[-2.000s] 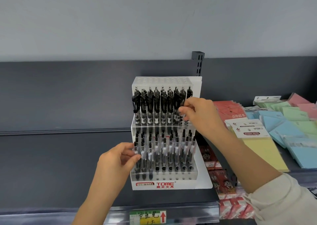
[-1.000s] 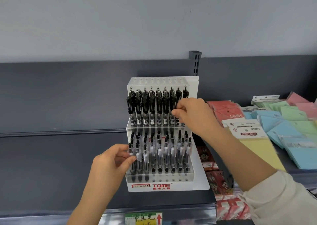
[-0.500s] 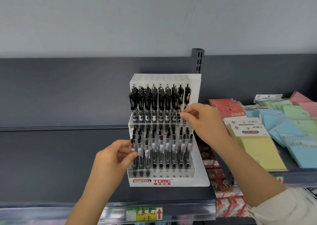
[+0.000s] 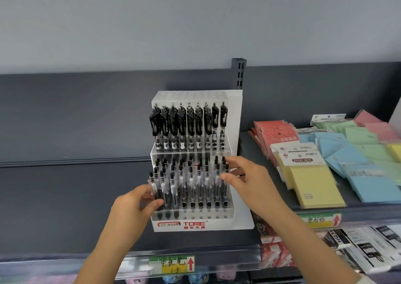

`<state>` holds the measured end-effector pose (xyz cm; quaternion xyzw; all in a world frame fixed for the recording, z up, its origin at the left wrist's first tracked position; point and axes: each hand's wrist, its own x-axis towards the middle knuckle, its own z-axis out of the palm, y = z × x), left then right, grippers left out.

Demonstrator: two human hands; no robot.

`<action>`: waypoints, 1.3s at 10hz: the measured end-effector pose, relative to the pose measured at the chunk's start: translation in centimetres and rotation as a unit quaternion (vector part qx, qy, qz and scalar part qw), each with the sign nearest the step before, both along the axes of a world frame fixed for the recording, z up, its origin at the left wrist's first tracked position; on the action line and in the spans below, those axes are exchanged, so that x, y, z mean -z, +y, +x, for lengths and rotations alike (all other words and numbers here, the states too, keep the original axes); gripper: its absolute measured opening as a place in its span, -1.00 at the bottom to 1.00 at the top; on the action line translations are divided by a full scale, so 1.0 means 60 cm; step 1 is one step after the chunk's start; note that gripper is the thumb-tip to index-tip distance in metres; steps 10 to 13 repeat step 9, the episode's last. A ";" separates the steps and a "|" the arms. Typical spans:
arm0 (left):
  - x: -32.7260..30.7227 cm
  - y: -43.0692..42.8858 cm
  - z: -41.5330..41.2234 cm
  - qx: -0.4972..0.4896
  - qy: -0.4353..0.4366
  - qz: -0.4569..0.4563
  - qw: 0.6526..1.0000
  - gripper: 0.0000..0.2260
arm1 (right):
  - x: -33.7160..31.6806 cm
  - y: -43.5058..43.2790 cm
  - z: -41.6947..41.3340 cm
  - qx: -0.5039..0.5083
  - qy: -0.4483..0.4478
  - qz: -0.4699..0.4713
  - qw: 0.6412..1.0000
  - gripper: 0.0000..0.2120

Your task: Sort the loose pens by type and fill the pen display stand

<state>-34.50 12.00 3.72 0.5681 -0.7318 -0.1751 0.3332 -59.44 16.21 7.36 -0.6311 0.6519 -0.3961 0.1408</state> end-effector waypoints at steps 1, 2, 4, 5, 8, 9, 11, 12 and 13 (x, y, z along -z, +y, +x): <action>-0.002 0.007 -0.001 -0.005 -0.010 -0.003 1.000 -0.77 | -0.003 0.000 0.001 0.001 0.000 -0.002 1.000 -0.62; 0.001 0.013 -0.002 -0.014 -0.006 -0.005 1.000 -0.77 | -0.004 0.002 0.001 -0.003 -0.003 -0.001 1.000 -0.62; -0.006 0.029 -0.003 -0.012 -0.047 -0.014 0.999 -0.76 | -0.005 0.007 -0.005 -0.014 -0.012 0.007 1.000 -0.65; -0.008 0.034 -0.001 -0.009 -0.073 -0.020 0.997 -0.71 | -0.004 0.012 -0.007 -0.016 -0.021 0.011 1.000 -0.67; -0.009 0.037 0.010 0.045 -0.066 0.005 0.997 -0.68 | -0.008 0.022 -0.010 -0.027 -0.044 0.031 0.998 -0.67; -0.024 0.027 0.022 0.061 -0.079 0.016 0.995 -0.82 | -0.024 0.024 -0.018 -0.046 -0.056 0.069 0.995 -0.61; -0.024 0.027 0.022 0.061 -0.079 0.016 0.995 -0.82 | -0.024 0.024 -0.018 -0.046 -0.056 0.069 0.995 -0.61; -0.024 0.027 0.022 0.061 -0.079 0.016 0.995 -0.82 | -0.024 0.024 -0.018 -0.046 -0.056 0.069 0.995 -0.61; -0.024 0.027 0.022 0.061 -0.079 0.016 0.995 -0.82 | -0.024 0.024 -0.018 -0.046 -0.056 0.069 0.995 -0.61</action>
